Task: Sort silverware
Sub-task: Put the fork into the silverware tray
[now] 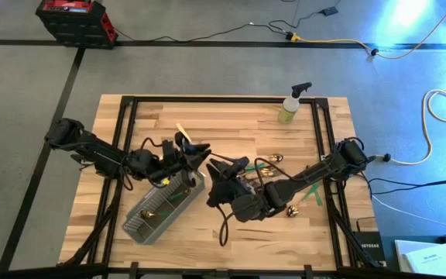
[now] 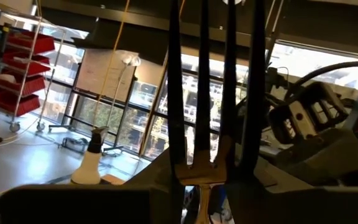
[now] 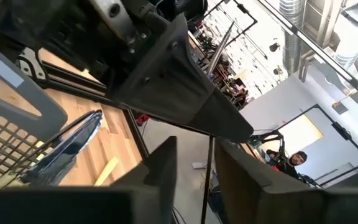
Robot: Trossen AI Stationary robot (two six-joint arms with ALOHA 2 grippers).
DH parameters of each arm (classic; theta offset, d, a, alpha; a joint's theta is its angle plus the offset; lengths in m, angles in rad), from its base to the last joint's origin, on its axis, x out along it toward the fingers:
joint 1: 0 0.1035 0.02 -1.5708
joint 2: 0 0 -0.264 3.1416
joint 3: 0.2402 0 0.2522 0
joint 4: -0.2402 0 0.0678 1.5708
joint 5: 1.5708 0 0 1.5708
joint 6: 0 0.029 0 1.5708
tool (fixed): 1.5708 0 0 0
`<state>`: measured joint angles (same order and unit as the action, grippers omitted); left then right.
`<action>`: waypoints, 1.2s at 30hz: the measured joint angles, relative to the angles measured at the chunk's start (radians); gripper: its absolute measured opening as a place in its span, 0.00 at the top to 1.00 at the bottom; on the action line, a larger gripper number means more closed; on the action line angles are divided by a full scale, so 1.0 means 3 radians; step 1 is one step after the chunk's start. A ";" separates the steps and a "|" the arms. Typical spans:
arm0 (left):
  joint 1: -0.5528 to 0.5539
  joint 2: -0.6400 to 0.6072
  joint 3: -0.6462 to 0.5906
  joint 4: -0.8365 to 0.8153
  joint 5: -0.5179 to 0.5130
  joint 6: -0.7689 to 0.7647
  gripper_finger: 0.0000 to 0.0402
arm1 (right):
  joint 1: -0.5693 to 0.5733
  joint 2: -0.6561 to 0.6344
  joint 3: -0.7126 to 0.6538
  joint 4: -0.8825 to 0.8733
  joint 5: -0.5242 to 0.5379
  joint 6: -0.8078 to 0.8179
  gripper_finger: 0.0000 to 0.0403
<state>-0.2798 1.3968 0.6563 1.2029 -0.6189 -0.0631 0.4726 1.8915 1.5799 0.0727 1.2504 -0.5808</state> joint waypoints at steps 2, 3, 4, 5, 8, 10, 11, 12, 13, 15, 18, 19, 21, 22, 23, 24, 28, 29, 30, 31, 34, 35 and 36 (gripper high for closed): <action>0.0001 0.0000 0.0000 0.0000 0.0000 0.0000 0.82 | 0.0021 0.0000 0.0000 -0.0009 0.0016 0.0000 0.67; 0.0000 0.0000 0.0000 0.0000 0.0003 0.0000 0.82 | 0.0032 0.0000 0.0000 -0.0009 0.0049 0.0000 0.64; 0.0000 -0.0001 0.0000 0.0000 0.0004 0.0000 0.82 | 0.0055 0.0000 0.0000 -0.0008 0.0114 0.0000 0.60; -0.0002 0.0000 0.0000 0.0000 0.0008 0.0001 0.82 | 0.0073 0.0000 0.0000 -0.0008 0.0208 0.0000 0.57; -0.0003 -0.0001 0.0000 0.0004 0.0009 0.0078 0.82 | 0.0143 0.0000 0.0000 -0.0039 0.0501 0.0000 0.49; -0.0007 -0.0001 0.0000 0.0038 0.0008 0.0126 0.82 | 0.0204 0.0000 0.0000 -0.0077 0.0660 0.0001 0.46; -0.0014 -0.0007 0.0000 0.0047 0.0009 0.0130 0.82 | 0.0237 0.0000 0.0000 -0.0079 0.0723 0.0006 0.44; -0.0026 -0.0023 0.0000 0.0042 0.0009 0.0132 0.82 | 0.0274 0.0001 0.0000 -0.0082 0.0782 0.0037 0.43; -0.0037 -0.0038 0.0000 0.0035 0.0012 0.0136 0.82 | 0.0308 0.0001 0.0000 -0.0082 0.0836 0.0092 0.42; -0.0073 -0.0082 0.0000 0.0008 0.0015 0.0164 0.82 | 0.0375 0.0001 0.0000 -0.0102 0.0944 0.0209 0.41; -0.0139 -0.0171 0.0000 -0.0066 0.0015 0.0256 0.83 | 0.0466 0.0001 0.0000 -0.0314 0.1043 0.0479 0.41; -0.0165 -0.0192 0.0000 -0.0065 0.0000 0.0279 0.83 | 0.0493 0.0001 0.0000 -0.0425 0.1044 0.0618 0.41; -0.0231 -0.0237 0.0000 -0.0081 -0.0057 0.0332 0.82 | 0.0532 0.0004 0.0000 -0.0672 0.1042 0.0956 0.41; -0.0258 -0.0256 -0.0001 -0.0104 -0.0072 0.0356 0.82 | 0.0547 0.0005 0.0000 -0.0812 0.1041 0.1144 0.41; -0.0287 -0.0275 0.0000 -0.0146 -0.0086 0.0402 0.82 | 0.0551 0.0006 0.0000 -0.0968 0.1036 0.1349 0.41; -0.0319 -0.0292 -0.0001 -0.0176 -0.0113 0.0425 0.82 | 0.0565 0.0006 0.0000 -0.1138 0.1013 0.1571 0.41; -0.0445 -0.0381 -0.0001 -0.0342 -0.0189 0.0484 0.82 | 0.0571 0.0006 0.0000 -0.1815 0.0770 0.2486 0.41; -0.0479 -0.0406 -0.0001 -0.0387 -0.0195 0.0484 0.82 | 0.0566 0.0006 0.0000 -0.1974 0.0683 0.2716 0.41; -0.0516 -0.0437 -0.0001 -0.0434 -0.0196 0.0485 0.82 | 0.0564 0.0006 0.0000 -0.2128 0.0578 0.2941 0.41; -0.0554 -0.0460 -0.0001 -0.0457 -0.0201 0.0489 0.82 | 0.0562 0.0006 0.0000 -0.2275 0.0461 0.3150 0.41; -0.0700 -0.0542 -0.0001 -0.0542 -0.0235 0.0539 0.82 | 0.0539 0.0008 -0.0001 -0.2649 0.0142 0.3711 0.41; -0.0753 -0.0574 -0.0001 -0.0583 -0.0242 0.0588 0.82 | 0.0540 0.0009 -0.0001 -0.2753 0.0048 0.3863 0.41; -0.0808 -0.0610 -0.0001 -0.0612 -0.0254 0.0605 0.82 | 0.0540 0.0009 -0.0001 -0.2835 -0.0050 0.3992 0.41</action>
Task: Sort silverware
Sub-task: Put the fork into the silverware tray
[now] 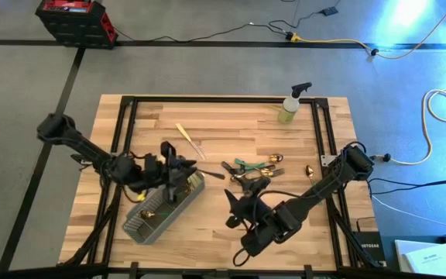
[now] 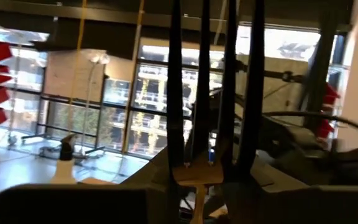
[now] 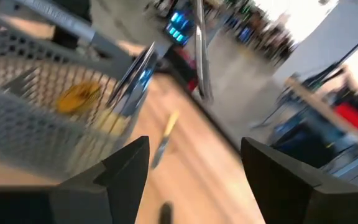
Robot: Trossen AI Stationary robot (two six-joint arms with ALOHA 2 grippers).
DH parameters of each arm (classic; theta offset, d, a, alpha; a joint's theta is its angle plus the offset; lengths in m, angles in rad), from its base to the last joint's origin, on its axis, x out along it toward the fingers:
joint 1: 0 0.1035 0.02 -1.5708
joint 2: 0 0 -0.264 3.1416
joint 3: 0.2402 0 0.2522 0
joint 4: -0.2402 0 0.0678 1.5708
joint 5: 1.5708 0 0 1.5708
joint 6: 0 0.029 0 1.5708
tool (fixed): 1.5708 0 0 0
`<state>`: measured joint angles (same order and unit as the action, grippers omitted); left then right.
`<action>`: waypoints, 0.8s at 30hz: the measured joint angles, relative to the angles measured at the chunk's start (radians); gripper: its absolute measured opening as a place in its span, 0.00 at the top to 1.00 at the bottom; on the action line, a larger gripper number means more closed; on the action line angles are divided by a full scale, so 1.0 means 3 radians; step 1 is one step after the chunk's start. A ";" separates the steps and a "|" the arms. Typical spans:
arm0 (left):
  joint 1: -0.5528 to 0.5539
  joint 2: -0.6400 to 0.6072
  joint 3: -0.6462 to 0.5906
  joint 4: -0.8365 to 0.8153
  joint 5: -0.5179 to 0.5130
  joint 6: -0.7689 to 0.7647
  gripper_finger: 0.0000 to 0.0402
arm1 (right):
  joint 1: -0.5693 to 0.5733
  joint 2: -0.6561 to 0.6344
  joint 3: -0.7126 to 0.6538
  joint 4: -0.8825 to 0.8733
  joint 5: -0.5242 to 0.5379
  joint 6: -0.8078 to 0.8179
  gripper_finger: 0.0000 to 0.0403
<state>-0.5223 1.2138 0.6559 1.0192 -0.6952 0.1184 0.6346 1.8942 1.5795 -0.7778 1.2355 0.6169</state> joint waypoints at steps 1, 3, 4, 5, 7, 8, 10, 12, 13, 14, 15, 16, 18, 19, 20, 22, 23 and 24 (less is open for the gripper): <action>-0.0053 -0.0038 0.0000 -0.0034 -0.0011 0.0025 0.82 | 0.0000 0.0000 0.0000 -0.0070 -0.0088 0.0117 0.41; -0.0163 -0.0114 0.0000 -0.0137 -0.0034 0.0057 0.82 | 0.0000 0.0000 0.0000 -0.0156 -0.0236 0.0271 0.41; -0.0222 -0.0152 0.0000 -0.0202 -0.0038 0.0060 0.82 | 0.0000 0.0000 -0.0001 -0.0171 -0.0292 0.0309 0.41; -0.0282 -0.0193 0.0000 -0.0285 -0.0040 0.0068 0.82 | 0.0000 0.0000 0.0000 -0.0175 -0.0344 0.0338 0.41; -0.0412 -0.0284 0.0000 -0.0493 -0.0052 0.0072 0.82 | 0.0000 0.0000 -0.0001 -0.0174 -0.0422 0.0373 0.41; -0.0477 -0.0335 0.0000 -0.0619 -0.0051 0.0074 0.82 | 0.0000 0.0000 -0.0001 -0.0173 -0.0454 0.0377 0.41; -0.0608 -0.0427 0.0000 -0.0860 -0.0058 0.0066 0.82 | 0.0000 0.0000 -0.0001 -0.0171 -0.0508 0.0377 0.41; -0.0741 -0.0521 0.0000 -0.1060 -0.0107 0.0024 0.82 | 0.0000 0.0000 0.0000 -0.0171 -0.0519 0.0377 0.41; -0.0808 -0.0571 0.0000 -0.1131 -0.0132 -0.0006 0.82 | 0.0000 0.0000 -0.0001 -0.0171 -0.0518 0.0377 0.41; -0.0877 -0.0615 0.0000 -0.1190 -0.0166 -0.0013 0.82 | 0.0000 0.0000 -0.0001 -0.0171 -0.0518 0.0377 0.41; -0.0944 -0.0658 0.0000 -0.1250 -0.0183 -0.0018 0.82 | -0.0001 0.0000 -0.0001 -0.0170 -0.0518 0.0377 0.41; -0.1012 -0.0696 0.0000 -0.1303 -0.0185 -0.0018 0.82 | -0.0001 0.0000 -0.0001 -0.0170 -0.0518 0.0377 0.41; -0.1152 -0.0775 0.0000 -0.1438 -0.0197 -0.0019 0.82 | -0.0001 0.0000 -0.0001 -0.0165 -0.0518 0.0377 0.41; -0.1212 -0.0818 0.0000 -0.1506 -0.0200 -0.0020 0.82 | -0.0001 0.0000 -0.0001 -0.0160 -0.0519 0.0377 0.41; -0.1273 -0.0859 0.0000 -0.1586 -0.0200 -0.0020 0.82 | -0.0001 0.0000 -0.0001 -0.0154 -0.0519 0.0377 0.41; -0.1394 -0.0928 0.0000 -0.1757 -0.0212 -0.0045 0.82 | -0.0001 0.0000 -0.0001 -0.0143 -0.0521 0.0377 0.41; -0.1452 -0.0954 0.0000 -0.1848 -0.0223 -0.0086 0.82 | -0.0001 0.0000 -0.0001 -0.0140 -0.0529 0.0376 0.41; -0.1507 -0.0981 0.0000 -0.1940 -0.0237 -0.0120 0.82 | -0.0001 0.0000 -0.0001 -0.0139 -0.0535 0.0376 0.41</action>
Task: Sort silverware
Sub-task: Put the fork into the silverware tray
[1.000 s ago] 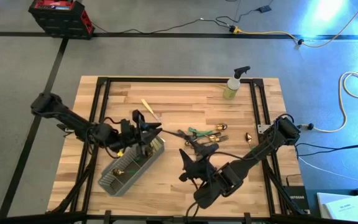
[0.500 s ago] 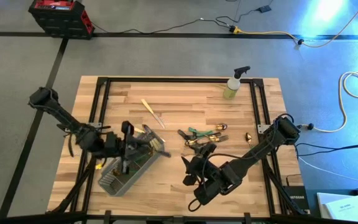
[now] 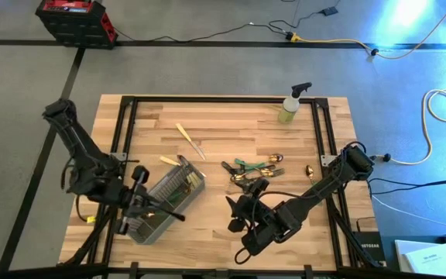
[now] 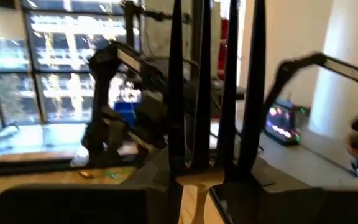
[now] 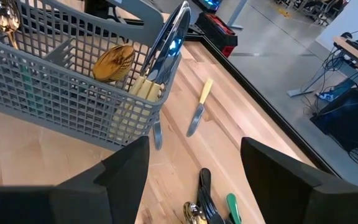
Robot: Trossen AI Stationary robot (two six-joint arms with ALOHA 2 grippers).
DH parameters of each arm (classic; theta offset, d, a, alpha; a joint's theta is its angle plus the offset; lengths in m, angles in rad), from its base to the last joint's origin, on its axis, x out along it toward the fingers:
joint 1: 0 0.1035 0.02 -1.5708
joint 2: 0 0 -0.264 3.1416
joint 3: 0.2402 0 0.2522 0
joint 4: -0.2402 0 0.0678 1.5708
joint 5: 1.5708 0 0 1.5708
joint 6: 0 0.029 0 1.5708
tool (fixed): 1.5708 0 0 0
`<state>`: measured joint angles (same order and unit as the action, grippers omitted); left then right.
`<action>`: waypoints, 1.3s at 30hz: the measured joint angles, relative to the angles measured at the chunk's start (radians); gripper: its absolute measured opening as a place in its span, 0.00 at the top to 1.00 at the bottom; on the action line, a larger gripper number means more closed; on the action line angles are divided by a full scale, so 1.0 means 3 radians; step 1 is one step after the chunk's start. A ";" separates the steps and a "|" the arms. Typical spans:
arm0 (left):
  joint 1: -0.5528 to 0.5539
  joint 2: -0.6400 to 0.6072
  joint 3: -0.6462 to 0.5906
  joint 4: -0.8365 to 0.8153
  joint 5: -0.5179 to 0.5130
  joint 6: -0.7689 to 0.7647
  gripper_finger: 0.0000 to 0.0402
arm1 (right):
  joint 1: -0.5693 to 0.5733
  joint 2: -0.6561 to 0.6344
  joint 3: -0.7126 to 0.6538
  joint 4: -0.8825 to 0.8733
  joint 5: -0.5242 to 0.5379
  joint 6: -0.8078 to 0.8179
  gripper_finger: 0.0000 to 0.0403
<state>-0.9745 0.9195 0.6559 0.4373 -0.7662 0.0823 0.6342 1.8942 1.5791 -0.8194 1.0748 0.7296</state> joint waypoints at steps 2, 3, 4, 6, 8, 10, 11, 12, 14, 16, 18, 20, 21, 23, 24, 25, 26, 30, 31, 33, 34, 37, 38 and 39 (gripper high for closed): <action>-0.0105 -0.0049 0.0000 -0.0144 -0.0032 -0.0089 0.82 | 0.0000 0.0000 0.0000 0.0004 -0.0009 0.0000 0.41; -0.0155 -0.0066 0.0000 -0.0202 -0.0053 -0.0136 0.82 | 0.0000 0.0000 0.0000 0.0005 -0.0009 0.0000 0.41; -0.0203 -0.0076 0.0000 -0.0262 -0.0083 -0.0178 0.82 | 0.0000 0.0000 0.0000 0.0010 -0.0010 0.0000 0.41; -0.0297 -0.0090 0.0000 -0.0372 -0.0112 -0.0241 0.82 | 0.0000 0.0000 0.0000 0.0016 -0.0010 0.0000 0.41; -0.0377 -0.0100 0.0000 -0.0468 -0.0133 -0.0249 0.82 | 0.0000 0.0000 0.0000 0.0024 -0.0010 0.0000 0.41; -0.0453 -0.0100 0.0000 -0.0543 -0.0203 -0.0250 0.82 | 0.0000 0.0000 0.0000 0.0024 -0.0010 0.0000 0.41; -0.0492 -0.0100 0.0000 -0.0585 -0.0243 -0.0250 0.82 | 0.0000 0.0000 0.0000 0.0024 -0.0010 0.0000 0.41; -0.0527 -0.0100 0.0000 -0.0616 -0.0277 -0.0249 0.82 | 0.0000 0.0000 0.0000 0.0024 -0.0010 0.0000 0.41; -0.0586 -0.0102 0.0000 -0.0680 -0.0316 -0.0250 0.82 | 0.0000 0.0000 0.0000 0.0024 -0.0010 0.0000 0.41; -0.0649 -0.0102 0.0000 -0.0720 -0.0337 -0.0250 0.82 | 0.0000 0.0000 -0.0001 0.0025 -0.0010 0.0000 0.41; -0.0710 -0.0102 0.0000 -0.0742 -0.0341 -0.0251 0.82 | 0.0000 0.0000 -0.0001 0.0025 -0.0010 -0.0001 0.41; -0.0768 -0.0102 0.0000 -0.0742 -0.0341 -0.0251 0.82 | 0.0000 0.0000 -0.0001 0.0025 -0.0010 -0.0001 0.41; -0.0797 -0.0102 0.0000 -0.0742 -0.0342 -0.0251 0.82 | 0.0000 0.0000 -0.0001 0.0024 -0.0010 -0.0001 0.41; -0.0859 -0.0102 0.0000 -0.0742 -0.0357 -0.0251 0.82 | 0.0000 0.0000 -0.0001 0.0025 -0.0010 -0.0001 0.41; -0.0888 -0.0102 0.0000 -0.0751 -0.0372 -0.0250 0.82 | 0.0000 0.0000 -0.0001 0.0025 -0.0010 -0.0001 0.41; -0.0913 -0.0102 0.0000 -0.0764 -0.0380 -0.0251 0.82 | 0.0000 0.0000 -0.0001 0.0025 -0.0010 -0.0001 0.41; -0.0939 -0.0102 0.0000 -0.0786 -0.0380 -0.0251 0.82 | 0.0000 0.0000 -0.0001 0.0025 -0.0010 -0.0001 0.41; -0.1026 -0.0102 0.0000 -0.0862 -0.0431 -0.0258 0.82 | 0.0000 0.0000 -0.0001 0.0025 -0.0010 -0.0001 0.41; -0.1045 -0.0102 0.0000 -0.0872 -0.0453 -0.0268 0.82 | 0.0000 0.0000 -0.0001 0.0025 -0.0010 -0.0001 0.41; -0.1085 -0.0102 0.0000 -0.0902 -0.0504 -0.0280 0.82 | 0.0000 0.0000 -0.0001 0.0026 -0.0011 -0.0001 0.41; -0.1110 -0.0102 0.0000 -0.0915 -0.0523 -0.0285 0.82 | 0.0000 0.0000 -0.0001 0.0026 -0.0010 -0.0001 0.41; -0.1181 -0.0102 0.0000 -0.0936 -0.0539 -0.0289 0.82 | 0.0000 0.0000 -0.0001 0.0026 -0.0010 -0.0001 0.41; -0.1203 -0.0101 0.0000 -0.0945 -0.0540 -0.0299 0.82 | 0.0000 0.0000 -0.0001 0.0026 -0.0011 -0.0001 0.41; -0.1224 -0.0101 0.0000 -0.0967 -0.0540 -0.0324 0.82 | 0.0000 0.0000 -0.0001 0.0026 -0.0011 -0.0001 0.41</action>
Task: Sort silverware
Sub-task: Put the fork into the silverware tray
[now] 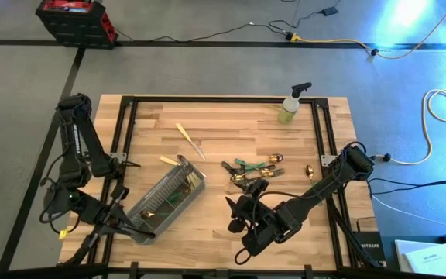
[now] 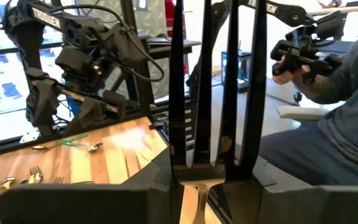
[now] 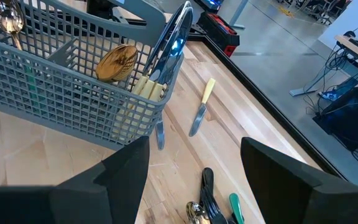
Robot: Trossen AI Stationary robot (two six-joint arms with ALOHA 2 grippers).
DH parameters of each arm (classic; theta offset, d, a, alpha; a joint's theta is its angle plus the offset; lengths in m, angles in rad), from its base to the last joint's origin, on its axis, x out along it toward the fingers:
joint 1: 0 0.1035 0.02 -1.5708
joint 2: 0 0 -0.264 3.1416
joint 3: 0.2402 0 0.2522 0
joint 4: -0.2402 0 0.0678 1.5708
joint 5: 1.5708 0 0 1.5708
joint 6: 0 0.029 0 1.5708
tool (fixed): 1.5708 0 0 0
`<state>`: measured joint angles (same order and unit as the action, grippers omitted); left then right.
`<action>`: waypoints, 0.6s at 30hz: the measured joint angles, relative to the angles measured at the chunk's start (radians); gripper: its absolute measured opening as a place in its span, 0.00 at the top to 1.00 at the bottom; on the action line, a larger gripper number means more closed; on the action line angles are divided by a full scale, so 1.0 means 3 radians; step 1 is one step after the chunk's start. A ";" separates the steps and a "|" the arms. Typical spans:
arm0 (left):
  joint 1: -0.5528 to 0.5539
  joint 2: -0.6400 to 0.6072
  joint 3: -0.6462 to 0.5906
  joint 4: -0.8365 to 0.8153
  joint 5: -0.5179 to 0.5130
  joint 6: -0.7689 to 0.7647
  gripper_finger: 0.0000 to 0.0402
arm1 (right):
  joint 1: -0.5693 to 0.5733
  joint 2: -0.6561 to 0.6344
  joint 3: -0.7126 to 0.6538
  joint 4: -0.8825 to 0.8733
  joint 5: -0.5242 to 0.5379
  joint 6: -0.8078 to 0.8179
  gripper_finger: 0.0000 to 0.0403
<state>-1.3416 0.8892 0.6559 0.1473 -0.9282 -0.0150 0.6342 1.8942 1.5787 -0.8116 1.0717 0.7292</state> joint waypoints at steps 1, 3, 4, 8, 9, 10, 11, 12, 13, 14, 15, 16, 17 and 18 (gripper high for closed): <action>-0.0021 0.0000 0.0000 -0.0034 0.0000 -0.0025 0.82 | 0.0000 0.0000 0.0000 0.0000 -0.0001 0.0000 0.41; -0.0058 0.0000 0.0000 -0.0092 0.0000 -0.0100 0.82 | 0.0000 0.0000 0.0000 0.0000 0.0000 0.0001 0.41; -0.0072 0.0000 0.0000 -0.0126 0.0000 -0.0135 0.82 | 0.0000 0.0000 0.0000 0.0000 -0.0001 0.0001 0.41; -0.0111 0.0000 0.0000 -0.0295 0.0000 -0.0304 0.82 | 0.0000 0.0001 0.0000 0.0003 -0.0001 0.0003 0.41; -0.0114 0.0000 0.0000 -0.0339 0.0000 -0.0360 0.82 | 0.0000 0.0001 0.0000 0.0004 -0.0001 0.0003 0.41; -0.0116 0.0000 0.0000 -0.0387 0.0000 -0.0406 0.82 | 0.0000 0.0001 0.0000 0.0005 -0.0001 0.0004 0.41; -0.0116 0.0000 0.0000 -0.0435 0.0000 -0.0467 0.82 | 0.0000 0.0000 0.0000 0.0007 -0.0001 0.0004 0.41; -0.0116 0.0000 0.0000 -0.0478 0.0000 -0.0530 0.82 | 0.0000 0.0001 0.0000 0.0009 -0.0001 0.0004 0.41; -0.0116 0.0000 0.0000 -0.0523 0.0000 -0.0573 0.82 | 0.0000 0.0000 0.0000 0.0009 -0.0001 0.0004 0.41; -0.0116 0.0000 0.0000 -0.0560 0.0001 -0.0626 0.82 | 0.0000 0.0001 0.0000 0.0010 -0.0001 0.0005 0.41; -0.0117 -0.0001 0.0000 -0.0599 0.0000 -0.0664 0.82 | 0.0000 0.0001 0.0000 0.0010 -0.0001 0.0005 0.41; -0.0123 -0.0002 0.0000 -0.0631 0.0001 -0.0710 0.82 | 0.0000 0.0001 0.0000 0.0010 -0.0001 0.0005 0.41; -0.0132 -0.0002 0.0000 -0.0659 0.0000 -0.0732 0.82 | 0.0000 0.0000 0.0000 0.0010 -0.0001 0.0005 0.41; -0.0141 -0.0002 0.0000 -0.0672 0.0001 -0.0740 0.82 | 0.0000 0.0001 0.0000 0.0010 -0.0001 0.0006 0.41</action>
<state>-1.3839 0.8886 0.6559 -0.0544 -0.9279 -0.2371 0.6342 1.8945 1.5787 -0.8085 1.0714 0.7311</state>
